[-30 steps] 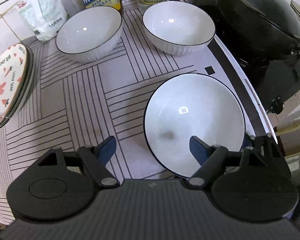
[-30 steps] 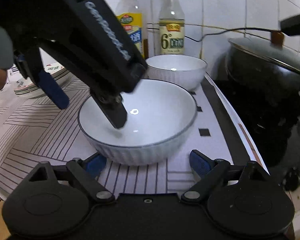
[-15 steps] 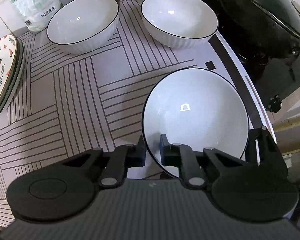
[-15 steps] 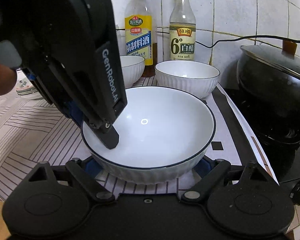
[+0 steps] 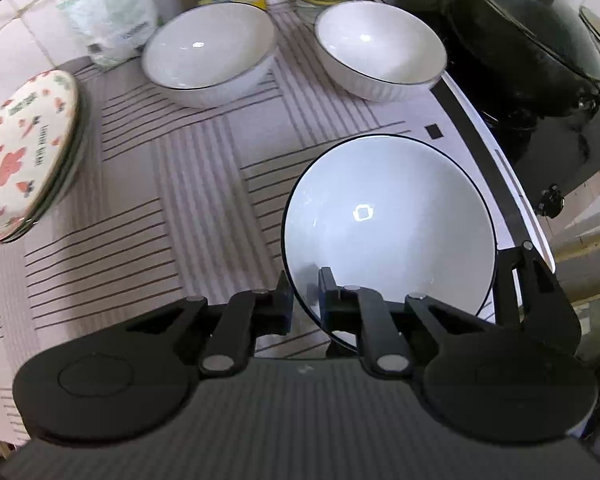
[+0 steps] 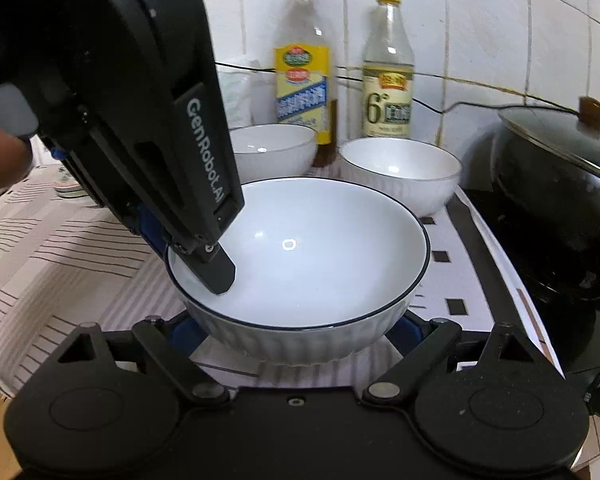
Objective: Organize plates and bowls
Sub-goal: 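Grasp the bowl rim with the left gripper while the right gripper braces its base, then carry the white bowl toward the plate stack with both grippers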
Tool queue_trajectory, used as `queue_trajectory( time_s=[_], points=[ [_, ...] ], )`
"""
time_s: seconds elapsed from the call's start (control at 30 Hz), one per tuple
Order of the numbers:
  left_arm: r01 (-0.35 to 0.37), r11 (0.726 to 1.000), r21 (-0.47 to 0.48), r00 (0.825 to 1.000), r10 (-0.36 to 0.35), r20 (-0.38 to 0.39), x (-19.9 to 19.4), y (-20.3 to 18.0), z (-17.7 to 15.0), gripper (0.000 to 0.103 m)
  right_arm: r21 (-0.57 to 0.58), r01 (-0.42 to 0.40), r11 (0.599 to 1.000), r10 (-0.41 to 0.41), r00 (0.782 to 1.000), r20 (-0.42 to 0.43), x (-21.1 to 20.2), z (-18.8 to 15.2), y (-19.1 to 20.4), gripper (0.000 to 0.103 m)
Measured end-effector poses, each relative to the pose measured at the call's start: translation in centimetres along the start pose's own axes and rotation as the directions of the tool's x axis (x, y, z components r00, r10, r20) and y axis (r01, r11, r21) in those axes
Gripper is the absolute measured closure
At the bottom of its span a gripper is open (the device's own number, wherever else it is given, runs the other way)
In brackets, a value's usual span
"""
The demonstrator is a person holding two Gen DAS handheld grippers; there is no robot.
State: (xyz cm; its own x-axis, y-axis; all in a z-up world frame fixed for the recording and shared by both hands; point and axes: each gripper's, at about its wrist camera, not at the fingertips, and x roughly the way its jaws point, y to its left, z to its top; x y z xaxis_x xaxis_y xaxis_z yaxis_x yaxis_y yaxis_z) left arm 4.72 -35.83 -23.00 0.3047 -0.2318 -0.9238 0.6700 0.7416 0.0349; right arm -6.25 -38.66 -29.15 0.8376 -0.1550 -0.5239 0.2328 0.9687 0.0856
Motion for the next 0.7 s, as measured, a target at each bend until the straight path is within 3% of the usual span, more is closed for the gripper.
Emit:
queue_trajectory(
  time_s=[0.37, 0.7],
  points=[
    [-0.082, 0.988, -0.129, 0.996, 0.087, 0.035, -3.8, 7.0, -3.0, 0.092, -0.094, -0.131, 0.987, 0.134, 0.991, 0.021, 0.0, 2.4, 5.8, 0.010],
    [-0.157, 0.942, -0.297, 0.986, 0.166, 0.005, -5.2, 15.7, -6.5, 0.091, -0.210, -0.302, 0.930, 0.309, 0.951, -0.001, 2.5, 3.9, 13.9, 0.010]
  ],
)
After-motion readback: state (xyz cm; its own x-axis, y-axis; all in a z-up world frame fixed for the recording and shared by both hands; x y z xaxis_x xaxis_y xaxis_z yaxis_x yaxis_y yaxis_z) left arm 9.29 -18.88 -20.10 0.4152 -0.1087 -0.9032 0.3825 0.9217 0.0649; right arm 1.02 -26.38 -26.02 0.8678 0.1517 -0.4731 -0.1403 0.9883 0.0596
